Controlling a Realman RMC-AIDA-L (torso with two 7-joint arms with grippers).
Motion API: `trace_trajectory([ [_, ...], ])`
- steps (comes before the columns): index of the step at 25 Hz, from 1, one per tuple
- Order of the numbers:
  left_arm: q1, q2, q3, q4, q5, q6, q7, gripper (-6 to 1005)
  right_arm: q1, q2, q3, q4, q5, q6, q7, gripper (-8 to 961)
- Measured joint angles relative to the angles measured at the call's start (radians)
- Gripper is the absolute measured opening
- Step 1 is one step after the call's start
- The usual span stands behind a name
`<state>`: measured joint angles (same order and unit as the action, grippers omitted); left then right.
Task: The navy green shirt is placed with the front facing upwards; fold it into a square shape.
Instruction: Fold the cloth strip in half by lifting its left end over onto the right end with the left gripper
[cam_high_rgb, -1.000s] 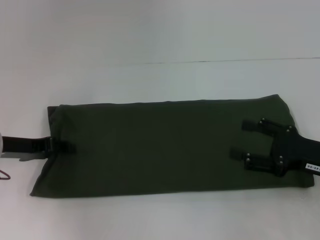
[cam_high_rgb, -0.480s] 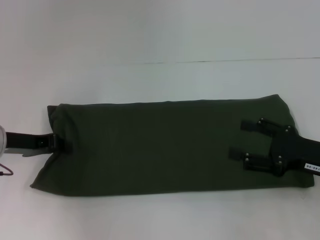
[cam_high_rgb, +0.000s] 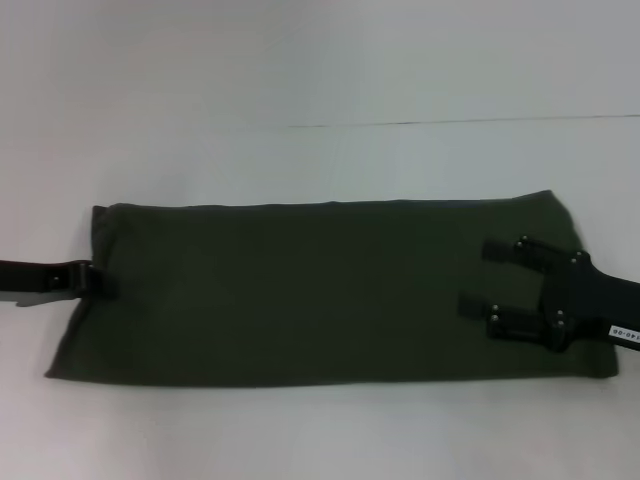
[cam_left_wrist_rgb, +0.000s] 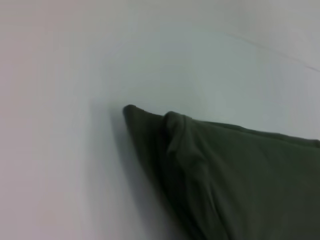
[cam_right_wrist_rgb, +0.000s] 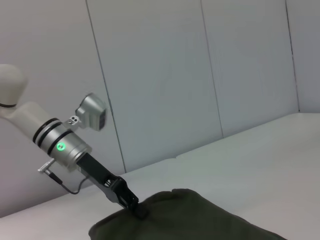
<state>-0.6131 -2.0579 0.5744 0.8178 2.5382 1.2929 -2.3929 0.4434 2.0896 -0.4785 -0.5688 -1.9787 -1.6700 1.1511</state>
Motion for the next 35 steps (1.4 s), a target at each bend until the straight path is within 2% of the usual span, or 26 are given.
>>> trace_trajectory([
  [7, 0.035, 0.015, -0.014, 0.057, 0.001, 0.016, 0.04, 111, 0.007, 0.002, -0.003, 0.012, 0.0, 0.007, -0.003, 916],
  [15, 0.019, 0.034, -0.054, 0.081, -0.012, 0.062, 0.08, 109, 0.046, 0.006, -0.043, 0.083, 0.0, 0.086, -0.03, 915],
  [17, 0.012, 0.035, -0.059, 0.091, -0.035, 0.097, 0.082, 109, 0.07, 0.007, -0.051, 0.115, 0.0, 0.127, -0.046, 915],
  [23, 0.008, 0.039, -0.062, 0.109, -0.229, 0.233, 0.093, 108, 0.164, 0.009, -0.071, 0.242, -0.001, 0.297, -0.114, 916],
  [26, 0.007, 0.043, -0.065, 0.118, -0.262, 0.267, 0.102, 108, 0.206, 0.011, -0.093, 0.303, 0.0, 0.372, -0.14, 916],
  [31, 0.01, 0.049, -0.121, 0.117, -0.282, 0.299, 0.104, 107, 0.237, 0.013, -0.109, 0.346, 0.001, 0.435, -0.177, 916],
  [35, 0.015, 0.043, -0.131, 0.112, -0.397, 0.353, 0.115, 106, 0.251, 0.016, -0.11, 0.365, 0.002, 0.472, -0.185, 916],
])
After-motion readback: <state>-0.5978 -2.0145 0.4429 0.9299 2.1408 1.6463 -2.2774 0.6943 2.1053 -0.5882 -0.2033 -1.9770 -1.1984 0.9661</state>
